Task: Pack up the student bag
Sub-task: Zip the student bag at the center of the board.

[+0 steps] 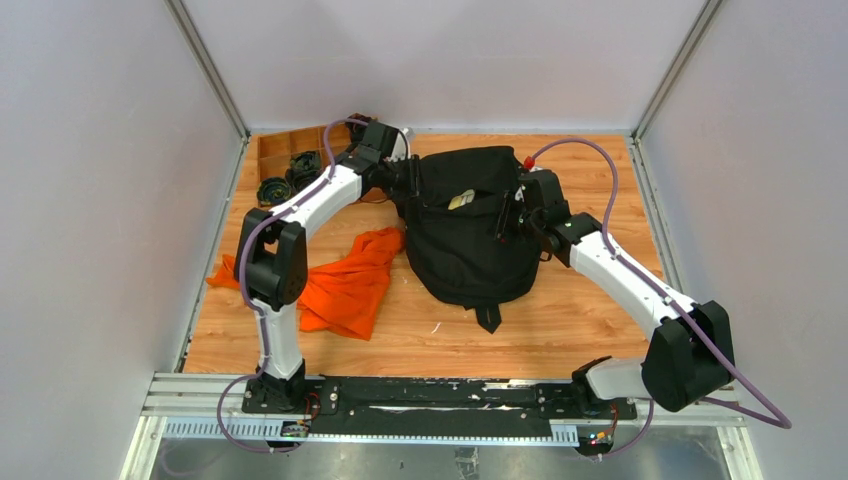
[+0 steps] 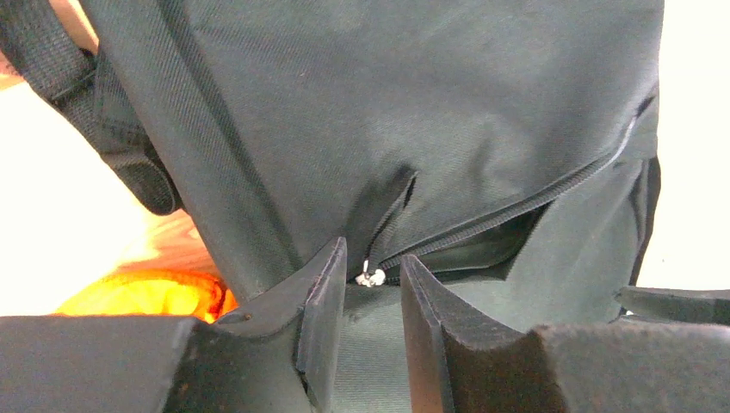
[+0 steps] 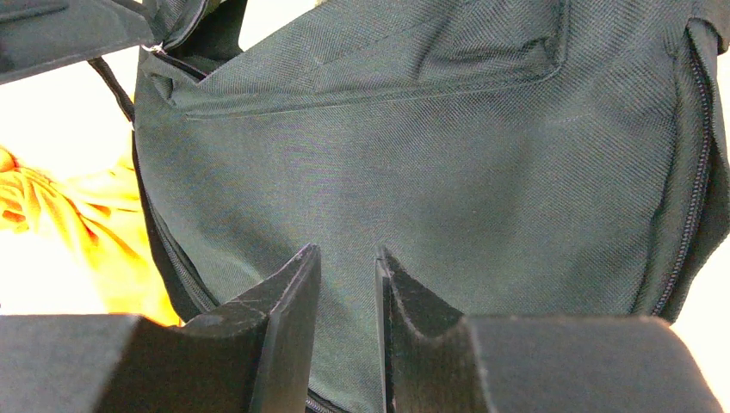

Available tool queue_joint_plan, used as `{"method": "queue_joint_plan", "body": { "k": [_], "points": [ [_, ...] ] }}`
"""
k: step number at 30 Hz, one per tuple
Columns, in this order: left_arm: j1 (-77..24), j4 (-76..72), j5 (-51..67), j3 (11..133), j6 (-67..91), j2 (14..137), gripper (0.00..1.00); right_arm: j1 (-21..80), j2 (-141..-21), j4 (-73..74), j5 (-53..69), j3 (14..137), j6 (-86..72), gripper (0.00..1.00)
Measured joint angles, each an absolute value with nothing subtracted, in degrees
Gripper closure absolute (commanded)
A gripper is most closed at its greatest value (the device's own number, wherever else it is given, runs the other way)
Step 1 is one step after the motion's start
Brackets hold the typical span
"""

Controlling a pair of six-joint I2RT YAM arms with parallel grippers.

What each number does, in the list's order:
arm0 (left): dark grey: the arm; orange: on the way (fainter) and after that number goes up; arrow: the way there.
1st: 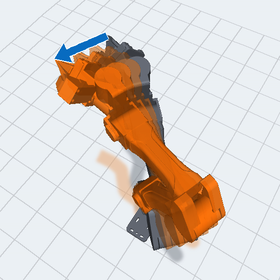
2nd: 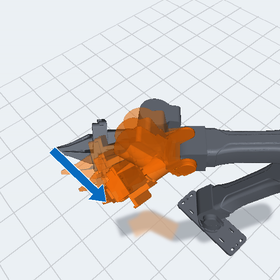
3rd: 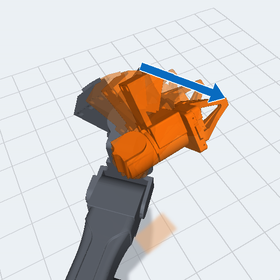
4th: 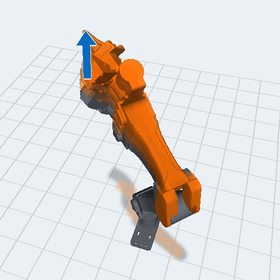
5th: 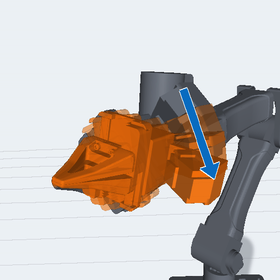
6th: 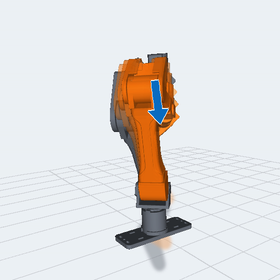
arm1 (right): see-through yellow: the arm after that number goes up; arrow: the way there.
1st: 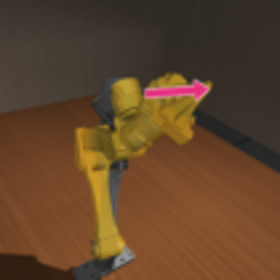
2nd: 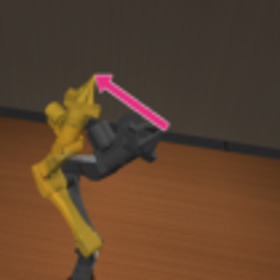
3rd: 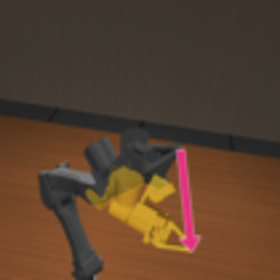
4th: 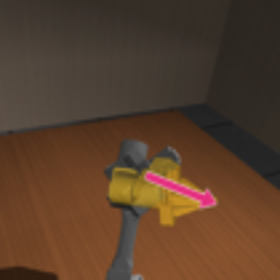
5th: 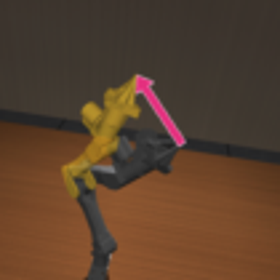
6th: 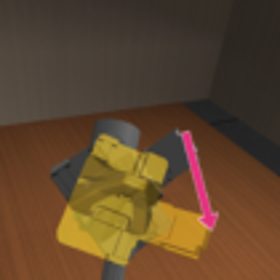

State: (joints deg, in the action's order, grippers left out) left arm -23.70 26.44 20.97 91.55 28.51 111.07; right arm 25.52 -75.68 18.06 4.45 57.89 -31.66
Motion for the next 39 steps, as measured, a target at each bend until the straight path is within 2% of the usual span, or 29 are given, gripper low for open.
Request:
{"method": "queue_joint_plan", "body": {
  "k": [6,8,11,12,23,39],
  "points": [
    [-23.70,27.88,20.40,91.55,27.99,111.44,0.66,25.52,-75.68,18.04,4.45,57.78,-31.68,0.67],
    [-23.70,27.88,20.86,91.53,28.08,111.44,0.74,25.52,-75.68,18.06,4.45,57.52,-31.70,0.67],
    [-23.73,27.33,21.80,91.20,28.91,111.44,0.98,25.52,-75.68,18.09,4.45,57.23,-31.88,0.67],
    [-23.73,26.96,22.02,90.94,28.91,111.44,1.00,25.52,-75.68,18.06,4.45,57.23,-31.90,0.67],
    [-24.36,24.91,23.40,90.06,30.06,111.42,1.00,25.52,-74.78,18.02,3.11,54.39,-32.25,0.69],
    [-30.09,20.73,25.02,94.94,30.89,111.53,1.00,28.99,-76.51,17.28,2.92,47.29,-33.54,0.69]
  ]
}}
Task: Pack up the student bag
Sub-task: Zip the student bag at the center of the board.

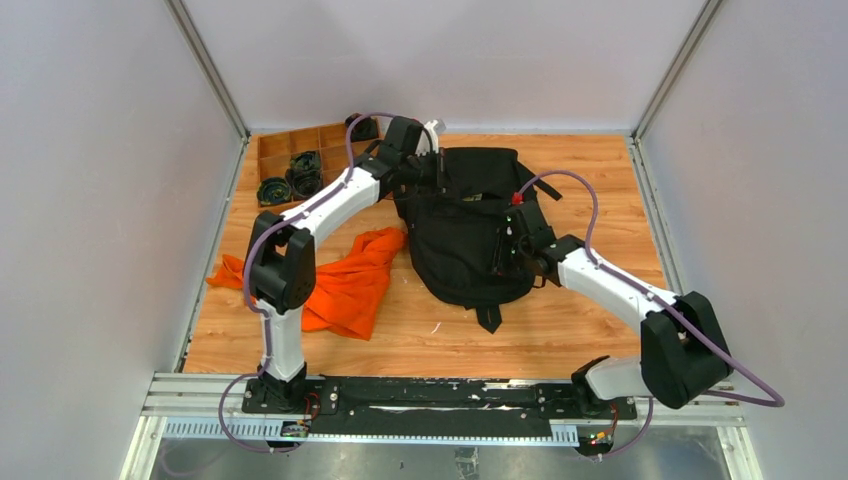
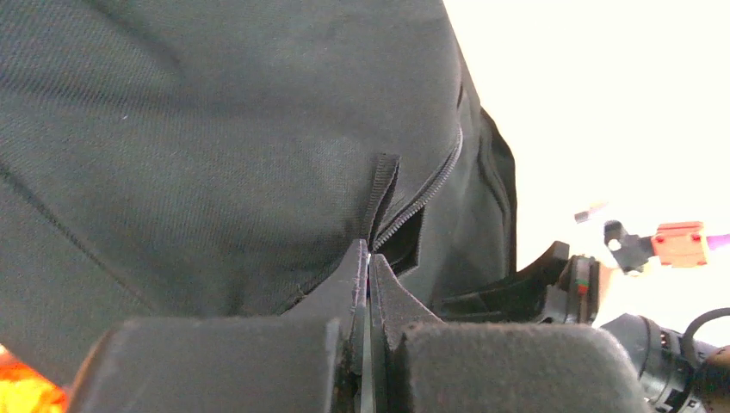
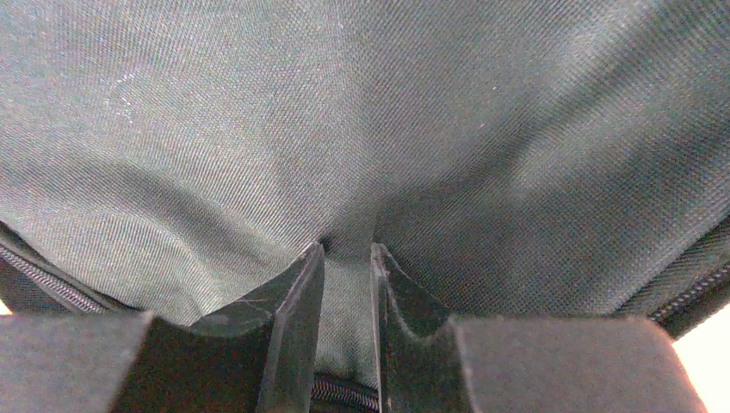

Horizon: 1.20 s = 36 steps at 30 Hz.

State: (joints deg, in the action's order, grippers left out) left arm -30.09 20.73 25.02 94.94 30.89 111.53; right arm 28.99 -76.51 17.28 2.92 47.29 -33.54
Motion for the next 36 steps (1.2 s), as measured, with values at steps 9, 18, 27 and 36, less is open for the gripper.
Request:
{"method": "queue_joint_plan", "body": {
  "k": [9,18,27,36],
  "points": [
    [-30.89,15.90,28.14,95.18,30.72,112.92,1.00,29.65,-75.35,20.12,2.11,47.88,-33.54,0.63],
    [-30.89,12.69,30.11,92.53,27.38,112.92,1.00,25.76,-72.84,22.50,-0.25,61.91,-35.09,0.59],
    [-30.89,8.99,29.65,89.54,25.17,111.92,1.00,20.45,-87.70,13.67,10.39,72.75,-45.45,0.53],
    [-30.94,4.75,27.77,86.17,24.45,109.36,1.00,19.79,-92.53,8.23,14.61,72.75,-51.53,0.51]
  ]
}}
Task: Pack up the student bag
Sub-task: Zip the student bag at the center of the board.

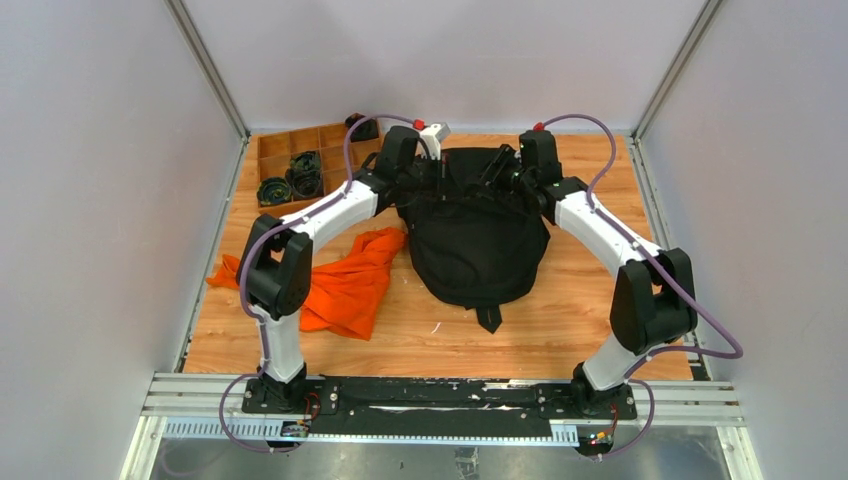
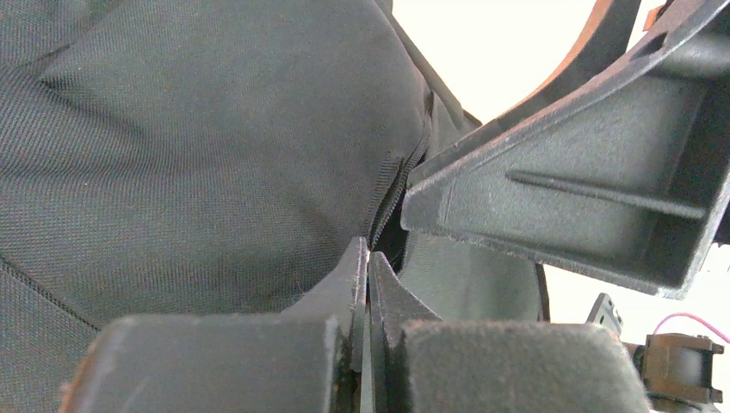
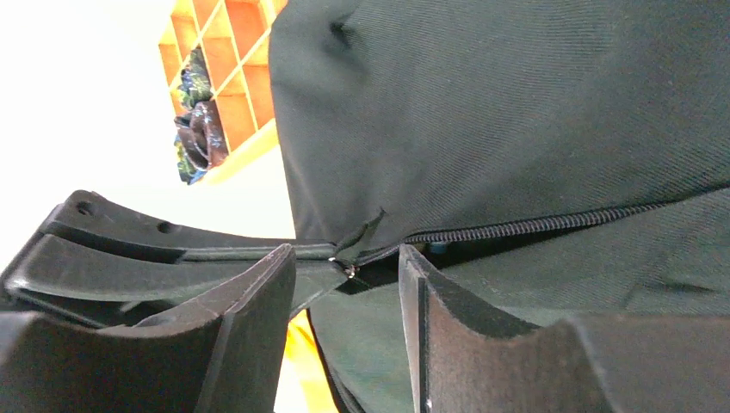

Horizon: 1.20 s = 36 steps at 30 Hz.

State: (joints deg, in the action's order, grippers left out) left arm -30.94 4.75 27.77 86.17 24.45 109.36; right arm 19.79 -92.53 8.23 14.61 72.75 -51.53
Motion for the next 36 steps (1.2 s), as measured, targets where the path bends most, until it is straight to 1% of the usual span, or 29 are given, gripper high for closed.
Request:
{"method": "queue_joint_plan", "body": {
  "k": [4,6,8,12,21,23,28,31,33,36],
  "points": [
    [-30.96,2.96,27.59,84.29,24.43,108.53,1.00,19.62,-93.01,5.98,15.22,72.75,-52.97,0.65],
    [-30.96,2.20,27.59,83.55,24.43,108.38,1.00,19.53,-93.51,5.37,15.33,72.75,-53.52,0.67],
    [-30.96,1.34,27.57,82.76,24.45,108.20,1.00,19.42,-94.11,4.91,15.46,72.75,-54.28,0.67],
    [-30.96,0.25,27.42,81.89,24.45,108.05,1.00,19.31,-94.80,3.92,15.90,72.69,-55.24,0.63],
    [-30.96,-1.63,27.42,79.94,24.45,107.04,1.00,19.31,-95.00,1.83,16.47,71.11,-56.45,0.61],
    [-30.96,-1.69,27.42,79.92,24.45,107.02,1.00,19.25,-95.00,1.69,16.47,70.28,-56.58,0.63],
    [-30.96,-1.76,27.62,79.92,24.64,107.02,1.00,18.96,-95.00,0.27,16.51,68.45,-57.56,0.64],
    [-30.96,-1.89,27.75,79.92,24.64,107.02,1.00,18.96,-95.04,-1.26,16.69,68.12,-58.17,0.66],
    [-30.96,-2.02,27.83,79.92,24.64,107.00,1.00,18.96,-95.24,-2.46,17.17,68.12,-58.67,0.72],
    [-30.96,-2.11,27.86,79.92,24.67,106.98,1.00,18.96,-95.83,-3.90,18.00,68.07,-59.37,0.74]
  ]
}}
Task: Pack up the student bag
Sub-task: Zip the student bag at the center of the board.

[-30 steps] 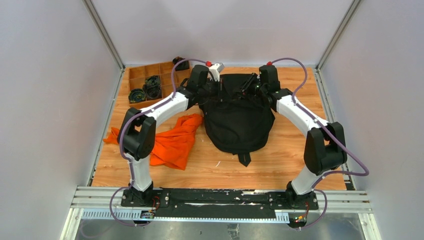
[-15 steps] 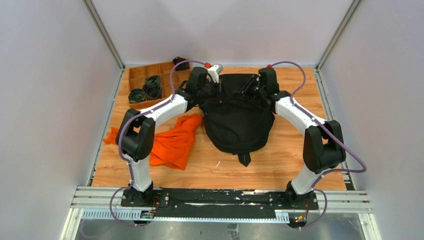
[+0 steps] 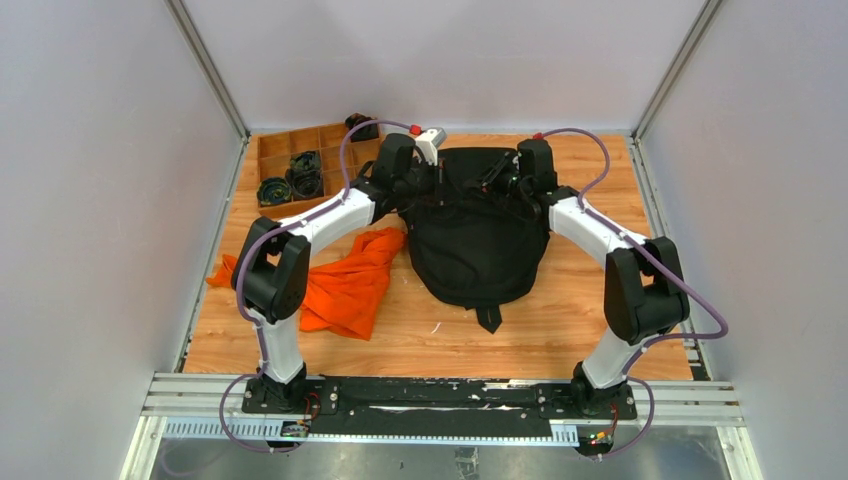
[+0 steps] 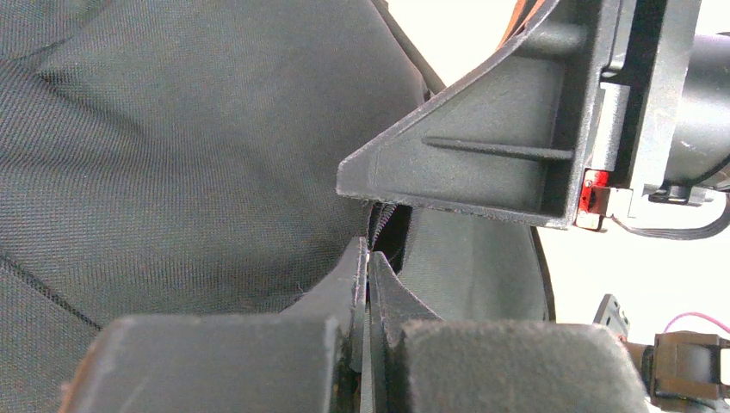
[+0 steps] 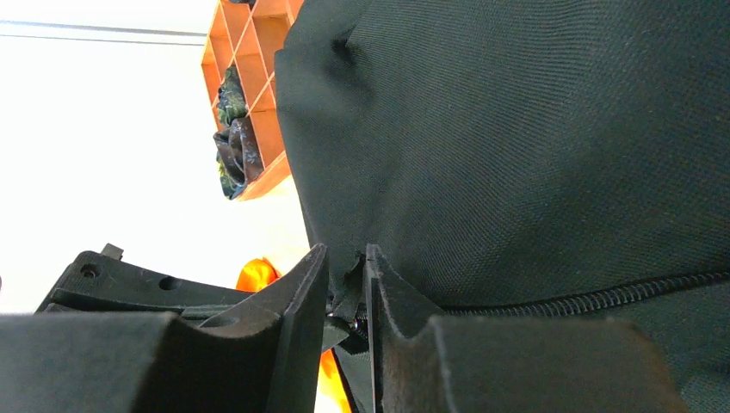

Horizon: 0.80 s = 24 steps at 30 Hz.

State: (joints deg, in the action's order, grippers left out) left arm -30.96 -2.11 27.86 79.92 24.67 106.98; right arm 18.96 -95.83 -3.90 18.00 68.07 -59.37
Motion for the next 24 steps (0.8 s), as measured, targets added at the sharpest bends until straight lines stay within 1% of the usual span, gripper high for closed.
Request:
{"method": "queue_joint_plan", "body": {
  "k": [2,3,4,6,8,9,12,13,15,16,17,19,20,22,24],
  "points": [
    [-30.96,-2.11,27.83,79.90,24.69,106.96,1.00,18.96,-96.07,-4.80,18.35,67.75,-60.01,0.80],
    [-30.96,-2.11,27.81,79.90,24.69,106.96,1.00,18.96,-96.14,-4.91,18.52,67.68,-60.23,0.87],
    [-30.96,-2.11,27.81,79.90,24.73,106.96,1.00,18.96,-96.25,-5.08,18.70,67.66,-60.53,0.98],
    [-30.96,-2.11,27.79,79.90,25.12,106.96,0.98,18.96,-96.40,-5.39,19.00,67.64,-60.90,1.00],
    [-30.96,-1.72,27.35,80.01,25.43,106.96,0.78,18.96,-96.44,-5.67,19.07,67.51,-61.47,1.00],
    [-30.96,-1.04,27.00,80.27,25.41,106.96,0.72,18.96,-96.44,-5.91,19.05,67.33,-61.73,1.00],
    [-31.00,2.74,26.17,81.54,25.23,106.63,0.41,18.96,-96.44,-5.89,18.65,66.92,-61.91,1.00],
    [-30.98,3.51,26.13,81.52,25.15,106.19,0.33,18.96,-96.44,-5.67,18.37,66.89,-61.91,1.00],
    [-30.98,3.97,26.15,80.84,25.76,104.44,0.25,18.96,-96.44,-5.54,18.04,66.89,-61.91,1.00],
    [-30.94,4.29,26.09,80.38,25.69,103.39,0.24,18.96,-96.44,-5.56,17.98,66.89,-61.93,1.00],
    [-30.94,4.93,25.89,79.99,25.78,102.08,0.26,18.96,-96.44,-5.56,17.96,66.89,-61.95,1.00],
    [-30.74,6.44,25.08,79.79,25.71,99.63,0.33,18.96,-96.44,-5.48,17.96,66.89,-61.91,1.00],
    [-30.55,6.94,24.27,79.64,26.17,98.32,0.35,18.96,-96.44,-5.37,17.96,66.89,-61.84,1.00],
    [-29.78,7.27,22.48,78.22,28.29,95.79,0.34,18.96,-96.44,-5.02,17.96,66.89,-61.67,1.00],
    [-28.47,7.27,20.43,75.44,31.42,93.30,0.31,18.96,-96.47,-4.71,17.98,66.92,-61.47,1.00]
  ]
}}
